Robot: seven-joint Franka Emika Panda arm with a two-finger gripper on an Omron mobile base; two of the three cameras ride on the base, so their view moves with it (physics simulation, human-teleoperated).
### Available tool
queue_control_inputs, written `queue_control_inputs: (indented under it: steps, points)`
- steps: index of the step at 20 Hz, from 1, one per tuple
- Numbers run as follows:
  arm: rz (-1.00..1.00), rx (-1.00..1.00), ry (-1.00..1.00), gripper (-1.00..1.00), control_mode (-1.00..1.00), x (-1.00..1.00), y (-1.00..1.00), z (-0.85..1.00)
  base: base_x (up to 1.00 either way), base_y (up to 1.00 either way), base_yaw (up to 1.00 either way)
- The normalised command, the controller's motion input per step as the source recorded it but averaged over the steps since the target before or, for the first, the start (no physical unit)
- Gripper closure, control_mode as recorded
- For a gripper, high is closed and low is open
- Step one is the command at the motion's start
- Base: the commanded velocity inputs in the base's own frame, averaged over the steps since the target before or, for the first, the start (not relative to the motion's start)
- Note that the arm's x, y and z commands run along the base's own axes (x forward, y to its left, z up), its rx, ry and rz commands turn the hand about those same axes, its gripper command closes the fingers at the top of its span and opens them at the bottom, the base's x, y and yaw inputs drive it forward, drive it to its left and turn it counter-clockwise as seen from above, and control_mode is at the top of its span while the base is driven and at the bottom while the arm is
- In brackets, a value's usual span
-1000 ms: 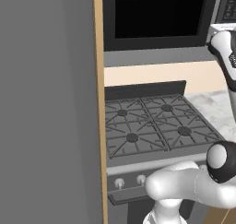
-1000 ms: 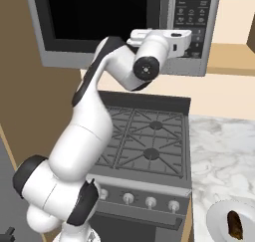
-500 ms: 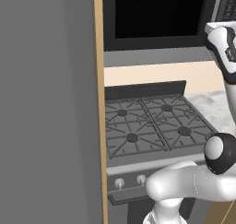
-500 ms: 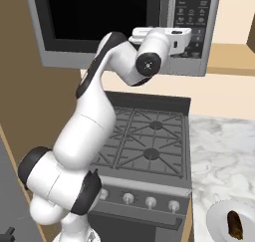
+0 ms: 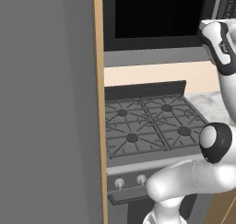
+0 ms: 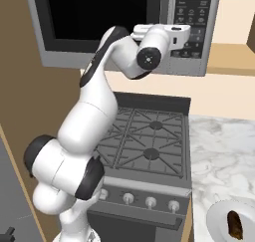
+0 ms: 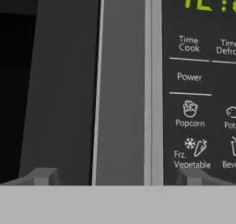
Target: Pick the sweet potato from the counter and place it in the microwave. Then turn on the microwave.
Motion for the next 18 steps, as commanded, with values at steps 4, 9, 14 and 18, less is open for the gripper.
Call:
queue_control_inputs:
  steps: [4, 9, 14, 18]
  points:
    - [0.0, 0.0, 0.0, -1.0, -1.0, 0.29, 0.0, 0.0, 0.0, 0.0, 0.0]
    - [0.0, 0.0, 0.0, -1.0, -1.0, 0.19, 0.0, 0.0, 0.0, 0.0, 0.0]
    - [0.0, 0.0, 0.0, 1.0, -1.0, 0.0, 0.0, 0.0, 0.0, 0.0, 0.0]
    - [0.0, 0.0, 0.0, 1.0, -1.0, 0.0, 0.0, 0.0, 0.0, 0.0, 0.0]
